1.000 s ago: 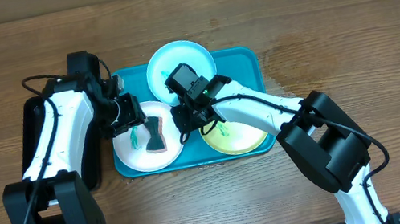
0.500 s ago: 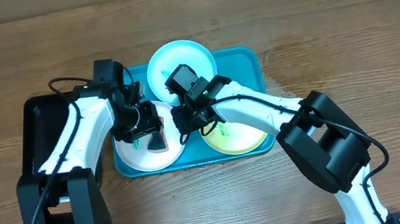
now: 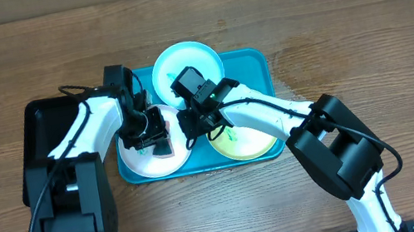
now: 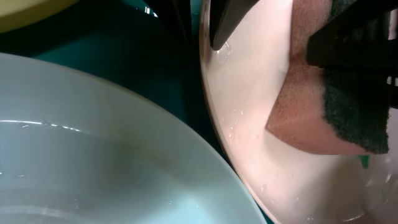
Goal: Clean dirty plates on tray and stack at the side
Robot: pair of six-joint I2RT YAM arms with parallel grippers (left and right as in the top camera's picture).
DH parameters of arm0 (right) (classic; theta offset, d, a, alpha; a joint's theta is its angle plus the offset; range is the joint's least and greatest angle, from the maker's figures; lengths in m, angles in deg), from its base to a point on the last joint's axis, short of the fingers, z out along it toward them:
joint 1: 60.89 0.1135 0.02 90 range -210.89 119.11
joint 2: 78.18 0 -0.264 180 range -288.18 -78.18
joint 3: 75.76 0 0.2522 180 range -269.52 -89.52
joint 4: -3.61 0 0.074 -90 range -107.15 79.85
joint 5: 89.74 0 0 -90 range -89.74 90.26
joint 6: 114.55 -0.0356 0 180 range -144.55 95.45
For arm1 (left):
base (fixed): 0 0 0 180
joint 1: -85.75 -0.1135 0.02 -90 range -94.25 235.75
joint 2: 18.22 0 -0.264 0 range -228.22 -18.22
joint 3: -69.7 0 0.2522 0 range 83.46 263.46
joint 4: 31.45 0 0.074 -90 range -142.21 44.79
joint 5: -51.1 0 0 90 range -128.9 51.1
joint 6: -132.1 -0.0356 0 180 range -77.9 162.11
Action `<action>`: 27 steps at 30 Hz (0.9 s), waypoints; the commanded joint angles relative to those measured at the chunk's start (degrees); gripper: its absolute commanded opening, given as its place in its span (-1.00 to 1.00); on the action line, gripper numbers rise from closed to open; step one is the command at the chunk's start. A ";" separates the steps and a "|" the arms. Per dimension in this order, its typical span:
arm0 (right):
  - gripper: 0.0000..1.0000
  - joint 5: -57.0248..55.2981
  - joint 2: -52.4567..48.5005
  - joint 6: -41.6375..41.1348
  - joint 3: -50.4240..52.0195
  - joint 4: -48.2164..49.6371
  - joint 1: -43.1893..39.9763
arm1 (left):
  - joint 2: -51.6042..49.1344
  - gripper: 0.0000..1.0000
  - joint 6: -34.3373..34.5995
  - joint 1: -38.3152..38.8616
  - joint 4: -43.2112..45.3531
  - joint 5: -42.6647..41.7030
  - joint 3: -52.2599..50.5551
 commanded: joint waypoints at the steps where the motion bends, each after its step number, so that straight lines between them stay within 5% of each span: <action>1: -0.74 -0.31 -0.44 -0.04 0.72 -0.07 0.04 | -0.98 -0.31 0.81 0.20 0.17 -0.61 -0.39; 9: -0.74 -0.31 -0.44 -0.04 0.72 -0.13 0.04 | -0.98 -0.91 0.83 0.11 -0.02 6.58 -0.37; 19: -0.74 -0.33 -0.44 -0.02 0.72 -0.11 0.00 | -0.96 -0.91 0.81 0.11 -0.98 28.39 -0.37; 27: -0.74 -0.33 -0.44 -0.02 0.72 -0.13 0.00 | -0.96 -0.92 0.81 0.11 -1.27 36.74 0.02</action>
